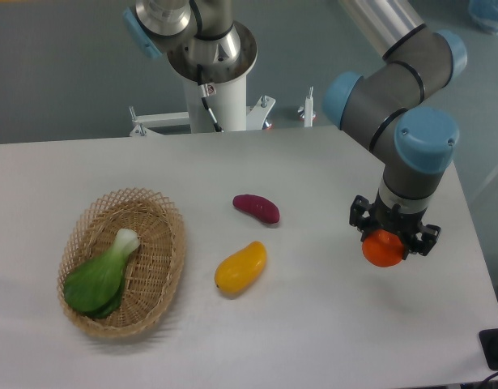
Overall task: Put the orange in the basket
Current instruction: 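Lift the held orange with the gripper and start moving toward the basket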
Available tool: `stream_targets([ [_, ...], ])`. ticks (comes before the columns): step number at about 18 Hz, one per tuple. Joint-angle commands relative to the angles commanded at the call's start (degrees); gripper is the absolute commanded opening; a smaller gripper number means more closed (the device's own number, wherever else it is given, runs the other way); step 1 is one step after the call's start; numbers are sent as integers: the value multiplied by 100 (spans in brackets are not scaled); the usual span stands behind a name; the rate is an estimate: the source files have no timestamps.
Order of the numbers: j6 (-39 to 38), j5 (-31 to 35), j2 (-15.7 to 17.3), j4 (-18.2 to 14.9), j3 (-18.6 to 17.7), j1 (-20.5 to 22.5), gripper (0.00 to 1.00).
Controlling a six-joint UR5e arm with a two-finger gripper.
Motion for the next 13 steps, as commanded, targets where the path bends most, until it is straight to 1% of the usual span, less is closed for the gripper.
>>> stream_targets([
  [7, -52, 61, -18, -35, 18, -35, 67],
  [10, -369, 9, 0, -9, -26, -193, 67],
  [13, -886, -9, 9, 0, -44, -368, 68],
])
